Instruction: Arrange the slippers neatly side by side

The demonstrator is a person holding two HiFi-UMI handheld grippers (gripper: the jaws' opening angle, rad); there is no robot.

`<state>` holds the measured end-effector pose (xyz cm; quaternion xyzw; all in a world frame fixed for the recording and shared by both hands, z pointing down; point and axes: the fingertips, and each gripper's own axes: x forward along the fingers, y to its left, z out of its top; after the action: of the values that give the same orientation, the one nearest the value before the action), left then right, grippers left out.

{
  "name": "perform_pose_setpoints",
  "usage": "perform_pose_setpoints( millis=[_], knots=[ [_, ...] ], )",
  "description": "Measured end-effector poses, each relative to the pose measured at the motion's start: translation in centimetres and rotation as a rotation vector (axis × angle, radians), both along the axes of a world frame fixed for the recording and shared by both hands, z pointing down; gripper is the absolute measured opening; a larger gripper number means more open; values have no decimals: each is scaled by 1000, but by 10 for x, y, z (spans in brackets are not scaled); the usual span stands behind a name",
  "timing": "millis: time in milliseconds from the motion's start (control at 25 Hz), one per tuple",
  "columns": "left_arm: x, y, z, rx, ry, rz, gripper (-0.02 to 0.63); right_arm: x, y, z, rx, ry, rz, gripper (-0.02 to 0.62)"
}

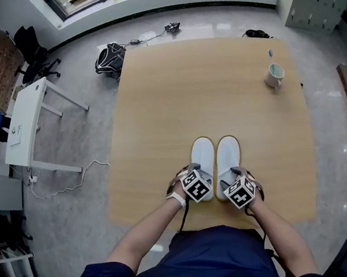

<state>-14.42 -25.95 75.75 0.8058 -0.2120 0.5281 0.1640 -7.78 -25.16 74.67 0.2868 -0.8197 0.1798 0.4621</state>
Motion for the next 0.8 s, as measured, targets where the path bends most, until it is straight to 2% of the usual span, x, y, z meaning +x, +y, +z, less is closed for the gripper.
perform_pose_setpoints(
  millis=[80,160,240,360,400,520,600,680,720,800],
  knots=[
    [1,-6,-6,48,18,-37,303,0,-1,-3,14,-6,-15,262],
    [6,-14,-27,132,73,-79,318,1,-5,-18,69,-29,0,247],
    [14,-16,-56,184,148,-101,318,3,-13,-45,141,-81,60,232],
    [18,-11,-94,205,253,-142,313,2,-15,-86,207,-185,139,219],
    [18,-10,-107,217,285,-157,297,0,-13,-98,215,-229,158,210],
    [17,-11,-144,262,384,-216,188,-7,-7,-131,225,-355,203,152],
    [15,-10,-164,266,445,-265,120,-10,-4,-148,234,-405,221,96],
    [15,-8,-178,272,501,-302,64,-13,-2,-160,230,-456,245,15],
    [16,-7,-185,278,526,-308,14,-15,-2,-165,221,-492,253,11],
    [21,-3,-194,282,567,-281,5,-23,1,-176,196,-582,237,11]
  ],
)
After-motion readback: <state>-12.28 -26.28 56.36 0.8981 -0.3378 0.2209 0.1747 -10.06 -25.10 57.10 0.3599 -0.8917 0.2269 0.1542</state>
